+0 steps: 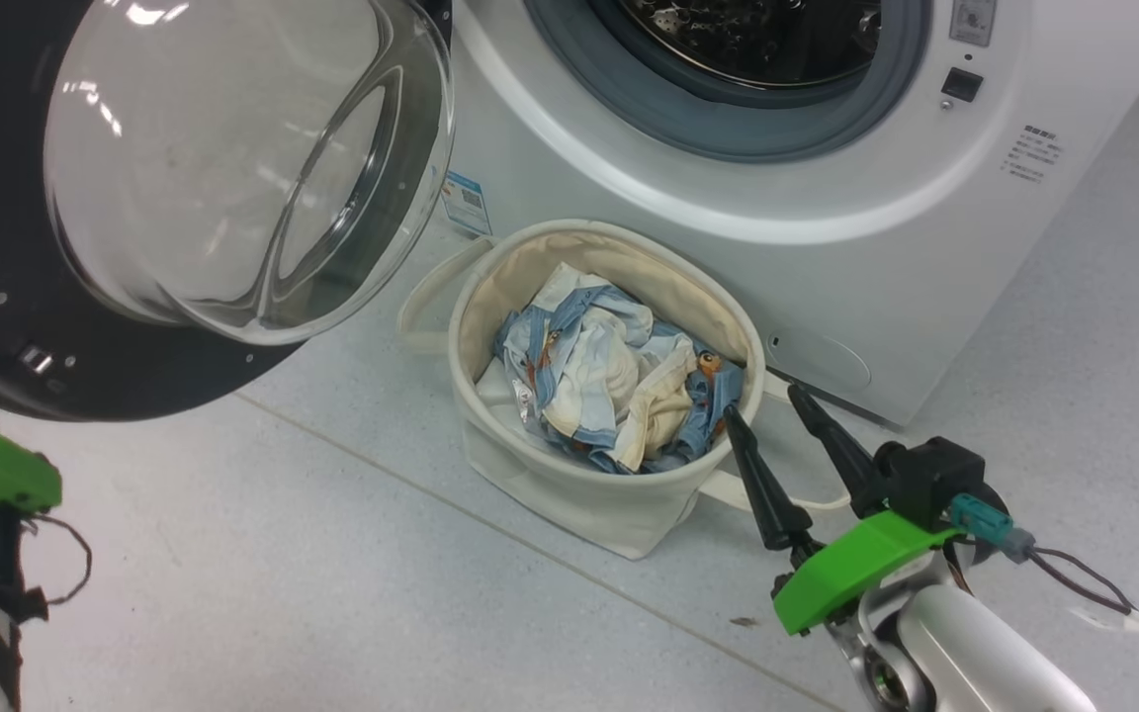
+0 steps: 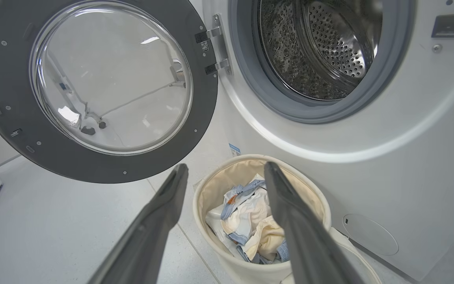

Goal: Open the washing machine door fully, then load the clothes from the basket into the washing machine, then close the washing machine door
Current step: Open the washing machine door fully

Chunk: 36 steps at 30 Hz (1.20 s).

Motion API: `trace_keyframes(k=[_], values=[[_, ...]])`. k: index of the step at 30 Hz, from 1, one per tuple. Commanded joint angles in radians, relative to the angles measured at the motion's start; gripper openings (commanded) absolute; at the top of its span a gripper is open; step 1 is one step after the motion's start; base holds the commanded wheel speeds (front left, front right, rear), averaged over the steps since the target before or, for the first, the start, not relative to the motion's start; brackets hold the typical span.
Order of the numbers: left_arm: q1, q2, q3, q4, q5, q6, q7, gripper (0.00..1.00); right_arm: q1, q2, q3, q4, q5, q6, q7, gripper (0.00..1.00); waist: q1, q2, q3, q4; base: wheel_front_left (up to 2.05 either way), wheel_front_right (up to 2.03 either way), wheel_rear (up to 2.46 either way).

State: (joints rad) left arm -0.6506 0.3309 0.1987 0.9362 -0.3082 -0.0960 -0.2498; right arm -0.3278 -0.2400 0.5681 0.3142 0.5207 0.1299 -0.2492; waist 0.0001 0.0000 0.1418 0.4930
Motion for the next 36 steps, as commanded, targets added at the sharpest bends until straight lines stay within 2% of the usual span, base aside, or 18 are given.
trace_keyframes(k=[1,15,25,26,36], values=[[-0.046,0.065,0.032,-0.022,0.002,0.003,-0.012,0.0,-0.031,0.008,0.01,-0.027,0.0,0.001,-0.013,1.0,-0.0001,0.0,0.001,0.0,0.0,0.0,0.0],[-0.113,0.097,0.051,0.064,0.011,-0.012,-0.012,0.0,-0.026,0.019,0.006,-0.026,0.006,0.001,-0.013,1.0,-0.0001,0.0,-0.027,-0.02,0.0,0.0,0.0],[-0.029,0.078,0.018,-0.016,0.034,-0.03,-0.012,0.0,0.0,0.032,-0.017,-0.035,0.006,0.001,-0.013,1.0,-0.0001,0.0,-0.055,-0.029,0.0,0.0,0.0],[-0.017,0.072,0.011,-0.03,0.036,-0.03,-0.012,0.99,0.005,0.033,-0.02,-0.035,0.006,0.001,-0.013,1.0,-0.0001,0.0,-0.062,-0.029,0.0,0.0,0.0],[0.113,0.016,-0.096,-0.201,-0.029,-0.034,-0.012,1.0,0.041,0.045,-0.052,-0.049,0.002,0.001,-0.013,1.0,-0.0001,0.0,-0.118,-0.06,0.0,0.0,0.0]])
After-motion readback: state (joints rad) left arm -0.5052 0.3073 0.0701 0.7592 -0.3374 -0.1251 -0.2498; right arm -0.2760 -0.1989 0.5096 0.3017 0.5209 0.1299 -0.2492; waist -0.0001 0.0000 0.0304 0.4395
